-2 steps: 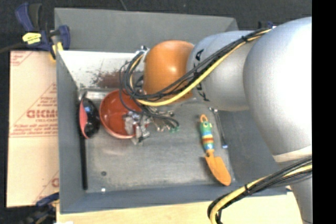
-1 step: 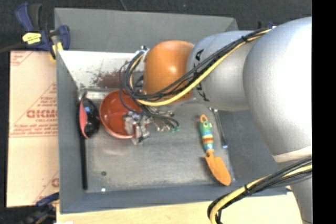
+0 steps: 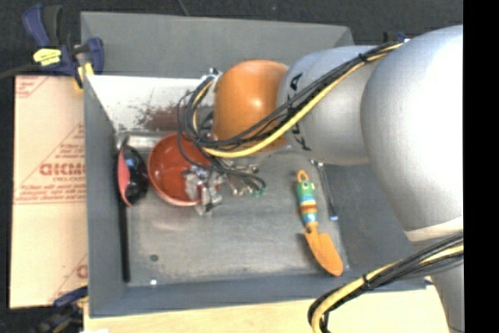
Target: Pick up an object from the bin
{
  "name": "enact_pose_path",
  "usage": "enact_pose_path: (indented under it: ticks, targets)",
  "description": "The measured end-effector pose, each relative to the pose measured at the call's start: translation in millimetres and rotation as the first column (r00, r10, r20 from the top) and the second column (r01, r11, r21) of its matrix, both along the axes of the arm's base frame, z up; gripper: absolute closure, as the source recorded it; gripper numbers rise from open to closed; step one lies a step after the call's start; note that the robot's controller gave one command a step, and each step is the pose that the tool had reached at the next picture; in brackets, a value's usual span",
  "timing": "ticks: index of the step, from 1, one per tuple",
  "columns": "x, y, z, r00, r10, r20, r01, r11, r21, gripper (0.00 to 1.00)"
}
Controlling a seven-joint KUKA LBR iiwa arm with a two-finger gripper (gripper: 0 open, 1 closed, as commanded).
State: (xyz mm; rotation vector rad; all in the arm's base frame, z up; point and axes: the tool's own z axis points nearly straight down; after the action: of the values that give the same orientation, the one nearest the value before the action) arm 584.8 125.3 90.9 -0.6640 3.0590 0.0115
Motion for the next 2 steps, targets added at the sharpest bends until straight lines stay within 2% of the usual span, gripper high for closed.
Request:
enact_pose_path:
  ticks: [2]
  targets:
    - [0.0, 0.0, 0.0, 1.000, -0.001, 0.000, 0.001, 1.000, 0.000, 1.00]
